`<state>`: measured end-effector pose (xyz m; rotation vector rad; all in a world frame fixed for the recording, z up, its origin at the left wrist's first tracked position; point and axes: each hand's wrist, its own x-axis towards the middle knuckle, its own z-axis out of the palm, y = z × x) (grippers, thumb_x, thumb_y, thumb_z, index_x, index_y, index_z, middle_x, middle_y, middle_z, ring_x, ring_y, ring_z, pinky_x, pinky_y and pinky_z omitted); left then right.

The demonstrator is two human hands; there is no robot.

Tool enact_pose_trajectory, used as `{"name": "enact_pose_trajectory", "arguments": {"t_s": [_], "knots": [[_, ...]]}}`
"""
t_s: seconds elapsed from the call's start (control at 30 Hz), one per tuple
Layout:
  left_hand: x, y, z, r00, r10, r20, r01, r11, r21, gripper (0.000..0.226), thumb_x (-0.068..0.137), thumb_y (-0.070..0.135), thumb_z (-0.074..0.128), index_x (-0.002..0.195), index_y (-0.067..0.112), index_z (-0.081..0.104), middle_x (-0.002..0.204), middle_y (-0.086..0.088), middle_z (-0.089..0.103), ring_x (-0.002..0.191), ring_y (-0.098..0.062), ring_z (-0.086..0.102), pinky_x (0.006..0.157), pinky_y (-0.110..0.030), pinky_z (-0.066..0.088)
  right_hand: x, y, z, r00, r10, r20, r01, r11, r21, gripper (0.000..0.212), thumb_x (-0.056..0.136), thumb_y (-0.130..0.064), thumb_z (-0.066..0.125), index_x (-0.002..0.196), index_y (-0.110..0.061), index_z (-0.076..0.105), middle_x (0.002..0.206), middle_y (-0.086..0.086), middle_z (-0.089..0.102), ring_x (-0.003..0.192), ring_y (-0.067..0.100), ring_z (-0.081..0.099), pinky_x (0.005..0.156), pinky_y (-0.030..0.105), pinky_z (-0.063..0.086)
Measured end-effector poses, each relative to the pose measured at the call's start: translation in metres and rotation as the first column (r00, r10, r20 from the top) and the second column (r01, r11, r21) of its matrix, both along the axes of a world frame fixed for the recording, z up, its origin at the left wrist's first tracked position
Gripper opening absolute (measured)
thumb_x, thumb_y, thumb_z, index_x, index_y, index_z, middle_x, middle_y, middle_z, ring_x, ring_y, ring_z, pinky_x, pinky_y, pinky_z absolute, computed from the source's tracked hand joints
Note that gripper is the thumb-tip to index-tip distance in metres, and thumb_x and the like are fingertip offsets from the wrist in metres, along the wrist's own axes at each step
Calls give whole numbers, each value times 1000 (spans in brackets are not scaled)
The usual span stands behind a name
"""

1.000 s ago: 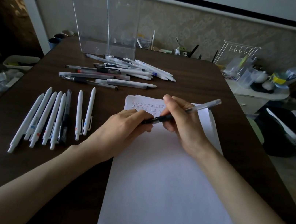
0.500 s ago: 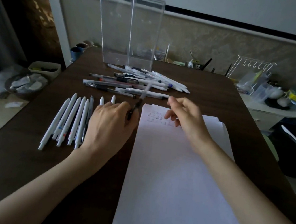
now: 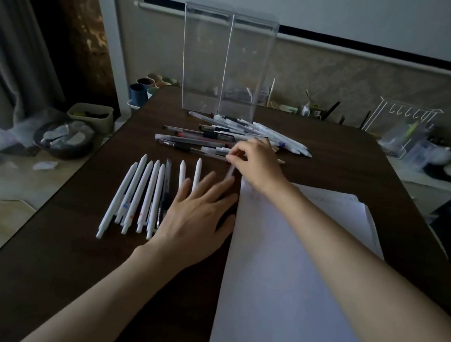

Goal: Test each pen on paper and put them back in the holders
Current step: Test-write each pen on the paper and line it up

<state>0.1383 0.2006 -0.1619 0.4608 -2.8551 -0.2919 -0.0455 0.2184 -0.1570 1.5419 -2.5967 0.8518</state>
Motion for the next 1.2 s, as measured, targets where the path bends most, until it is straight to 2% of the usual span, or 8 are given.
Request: {"name": "enact_pose_trajectory", "arguments": {"t_s": [0.23, 0.37, 0.5, 0.67, 0.77, 0.93, 1.1, 1.2], "knots": [[5, -6, 0, 965, 197, -174, -208, 977, -52, 26, 90, 30, 52, 108, 19, 67, 113, 2, 66, 113, -20, 53, 97, -39, 34, 1, -19, -9, 998, -40, 42, 41, 999, -23, 14, 84, -25, 68, 89, -13, 70, 99, 8, 60, 106, 24, 46, 88, 32, 39], [6, -5, 3, 946, 306, -105, -312, 949, -51, 29, 92, 34, 46, 107, 20, 66, 112, 3, 64, 112, -19, 50, 99, -37, 30, -1, 2, 7, 949, 16, 316, 66, 966, -249, 11, 89, -17, 63, 87, -6, 62, 79, -1, 61, 76, 9, 56, 67, 13, 42], [5, -5, 6, 922, 370, -117, -379, 924, -60, 34, 92, 37, 47, 116, 18, 61, 123, -6, 57, 119, -27, 45, 102, -43, 28, -6, 57, 24, 858, 119, 499, 91, 923, -375, 3, 91, -9, 58, 89, -10, 57, 85, 4, 68, 78, 5, 65, 74, 13, 49], [-8, 1, 5, 952, 137, -272, -162, 984, -71, 45, 89, 30, 57, 128, 9, 50, 131, -14, 50, 125, -33, 42, 101, -51, 34, 2, 127, 28, 747, 160, 645, 153, 903, -401, 14, 88, -1, 58, 82, -14, 58, 75, 1, 70, 73, 6, 64, 62, 12, 44], [-23, 11, 7, 967, 13, -256, -47, 991, -127, 36, 92, 31, 39, 110, 8, 60, 101, -10, 61, 94, -31, 57, 79, -42, 46, 5, 150, 24, 638, 250, 728, 199, 860, -470, 11, 85, -1, 57, 82, -11, 57, 68, -1, 69, 74, 12, 64, 62, 17, 44], [-43, 39, 12, 973, -119, -196, 136, 988, 77, 21, 99, 25, 39, 98, 7, 48, 86, -6, 48, 68, -32, 53, 55, -28, 26, 2, 162, 22, 435, 445, 783, 376, 700, -607, 11, 77, -16, 64, 84, -11, 56, 63, -1, 59, 62, 11, 54, 63, 22, 41], [-52, 53, 6, 949, -262, -178, 288, 947, 143, 20, 100, 19, 35, 111, 6, 47, 101, -9, 56, 88, -26, 55, 65, -23, 28, 9, 165, 11, 594, 315, 740, 102, 883, -458, 11, 81, -17, 61, 87, -8, 60, 62, -3, 57, 64, 9, 53, 63, 17, 44], [-48, 48, 6, 944, -286, -167, 311, 938, 154, 24, 99, 26, 33, 104, 7, 48, 92, -5, 55, 75, -27, 54, 59, -30, 32, 14, 163, 10, 624, 305, 719, 5, 919, -394, 10, 83, -18, 58, 85, -8, 61, 66, -1, 61, 69, 10, 58, 69, 18, 46]]}}
